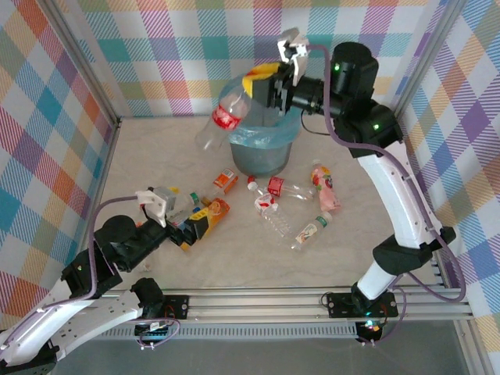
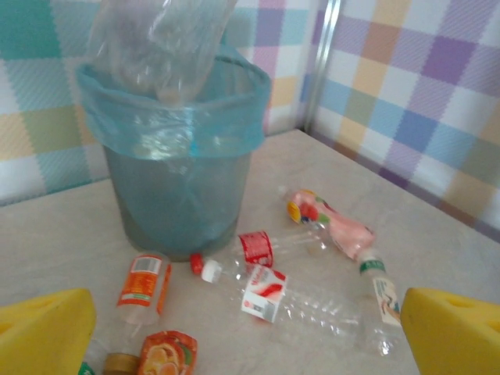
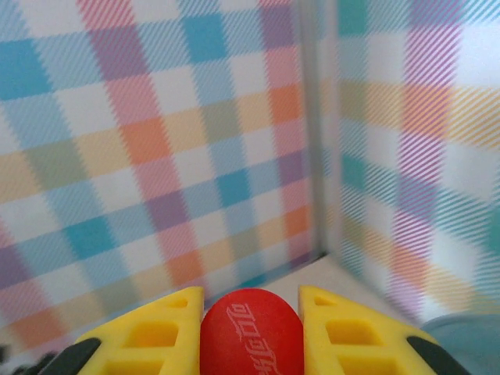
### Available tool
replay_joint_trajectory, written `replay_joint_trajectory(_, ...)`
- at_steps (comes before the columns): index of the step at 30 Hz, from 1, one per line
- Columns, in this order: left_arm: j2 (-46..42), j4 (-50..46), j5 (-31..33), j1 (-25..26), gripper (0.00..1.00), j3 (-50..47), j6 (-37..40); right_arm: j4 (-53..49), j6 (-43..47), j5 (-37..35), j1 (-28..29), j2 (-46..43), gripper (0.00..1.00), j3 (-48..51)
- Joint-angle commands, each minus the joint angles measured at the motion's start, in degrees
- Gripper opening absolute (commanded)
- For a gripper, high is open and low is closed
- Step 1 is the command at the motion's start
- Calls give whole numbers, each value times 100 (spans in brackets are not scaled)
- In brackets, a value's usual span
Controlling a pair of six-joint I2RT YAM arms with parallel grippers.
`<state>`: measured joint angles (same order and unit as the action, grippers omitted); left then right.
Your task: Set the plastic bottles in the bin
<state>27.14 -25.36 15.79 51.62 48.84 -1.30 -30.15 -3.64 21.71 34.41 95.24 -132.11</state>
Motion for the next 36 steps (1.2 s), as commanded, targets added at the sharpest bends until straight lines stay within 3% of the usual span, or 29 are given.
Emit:
replay_joint_trajectory(1,284,-335,611,25,98,401,-374,-230,729,-1383,-135,505,0,-702)
replay_joint_trajectory(8,1053,-1239,1210,29,98,942,-861,-430,874,-2024,-610,1708,0,-1770)
replay_joint_trajectory(15,1384,-1623,1502,24,97,974,-1207,-704,736,-1608,-813,2393,0,-1583)
replay_joint_trajectory(25,1147,-1799,1768,24,98,775,-1525,-895,800,-757,-822,3243,2,-1343)
replay_joint_trajectory(36,1057,-1972,1901,31,98,598,-1719,-1043,987,-400,-969,4145,8,-1373)
